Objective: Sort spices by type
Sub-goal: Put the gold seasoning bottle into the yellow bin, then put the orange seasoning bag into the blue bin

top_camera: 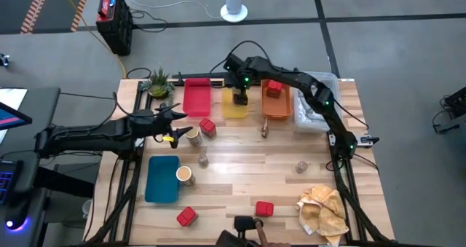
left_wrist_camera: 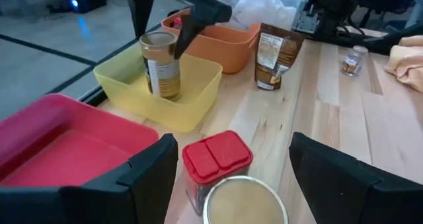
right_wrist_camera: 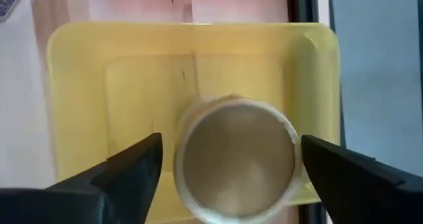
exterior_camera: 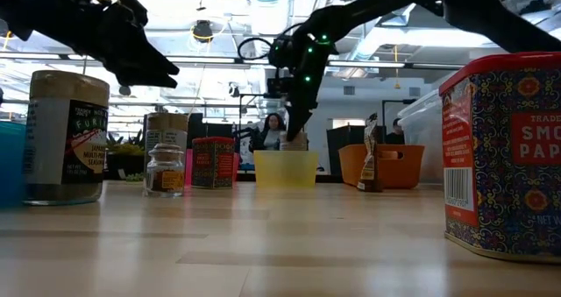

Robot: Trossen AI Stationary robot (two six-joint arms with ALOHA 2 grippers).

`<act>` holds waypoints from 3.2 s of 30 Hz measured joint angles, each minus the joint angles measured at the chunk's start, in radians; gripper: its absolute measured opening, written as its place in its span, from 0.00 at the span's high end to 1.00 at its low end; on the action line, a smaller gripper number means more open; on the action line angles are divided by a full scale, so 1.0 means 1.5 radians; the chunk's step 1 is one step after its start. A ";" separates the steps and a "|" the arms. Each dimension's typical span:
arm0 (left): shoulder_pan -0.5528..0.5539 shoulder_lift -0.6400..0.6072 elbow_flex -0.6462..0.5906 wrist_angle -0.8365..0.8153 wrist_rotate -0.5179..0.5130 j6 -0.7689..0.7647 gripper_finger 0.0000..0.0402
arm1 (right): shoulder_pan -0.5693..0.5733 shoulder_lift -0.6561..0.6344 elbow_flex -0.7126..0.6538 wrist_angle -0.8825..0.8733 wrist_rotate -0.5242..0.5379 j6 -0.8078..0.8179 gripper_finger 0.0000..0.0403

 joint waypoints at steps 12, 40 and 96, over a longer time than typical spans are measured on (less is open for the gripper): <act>0.000 -0.003 0.000 -0.029 0.000 0.010 0.31 | 0.040 -0.129 0.000 -0.050 0.047 0.047 0.07; -0.023 -0.003 0.019 -0.052 0.061 -0.063 0.31 | 0.360 -0.198 -0.034 -0.368 0.199 0.630 0.14; -0.192 -0.003 0.019 -0.131 -0.080 -0.166 0.31 | 0.253 -0.210 -0.233 -0.335 0.133 0.646 0.31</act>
